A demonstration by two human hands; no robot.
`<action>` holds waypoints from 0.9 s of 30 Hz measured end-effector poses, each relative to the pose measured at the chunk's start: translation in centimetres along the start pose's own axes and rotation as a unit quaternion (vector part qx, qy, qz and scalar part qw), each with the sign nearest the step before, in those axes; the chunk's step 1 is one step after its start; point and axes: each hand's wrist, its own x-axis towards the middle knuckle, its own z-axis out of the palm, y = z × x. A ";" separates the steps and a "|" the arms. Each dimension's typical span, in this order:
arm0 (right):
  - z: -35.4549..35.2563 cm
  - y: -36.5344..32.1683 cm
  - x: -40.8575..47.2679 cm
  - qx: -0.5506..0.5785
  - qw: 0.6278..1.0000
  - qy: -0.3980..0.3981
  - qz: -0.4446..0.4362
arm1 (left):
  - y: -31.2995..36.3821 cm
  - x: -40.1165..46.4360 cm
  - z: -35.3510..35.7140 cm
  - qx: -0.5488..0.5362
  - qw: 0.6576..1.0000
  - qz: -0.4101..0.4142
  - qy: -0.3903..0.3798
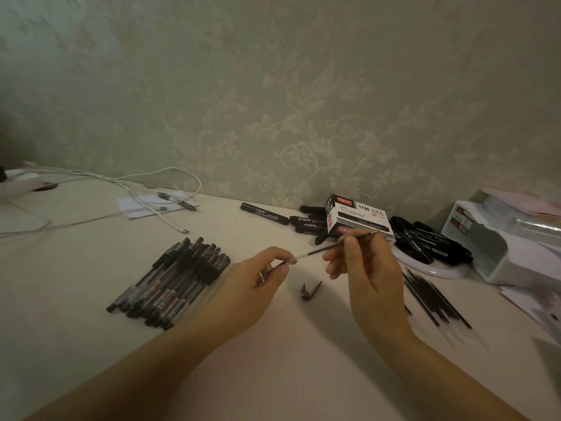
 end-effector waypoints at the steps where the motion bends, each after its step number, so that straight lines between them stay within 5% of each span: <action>1: -0.1 0.0 0.2 0.013 1.000 0.004 0.016 | 0.1 0.0 -0.1 0.005 1.000 0.004 -0.001; 8: -0.4 0.9 0.7 0.011 0.979 -0.015 0.204 | 0.7 -0.2 0.2 0.016 0.999 0.032 -0.018; 12: 0.0 0.9 0.3 -0.096 0.972 -0.132 0.170 | 0.7 -0.3 0.4 0.010 0.999 0.040 -0.008; 19: -0.6 2.3 -0.2 -0.338 0.928 -0.106 0.114 | -0.3 0.1 0.1 0.037 0.999 0.011 0.004; 27: 0.6 2.9 -1.1 -0.413 0.898 -0.139 0.063 | -0.3 0.1 0.2 0.072 0.997 0.015 0.010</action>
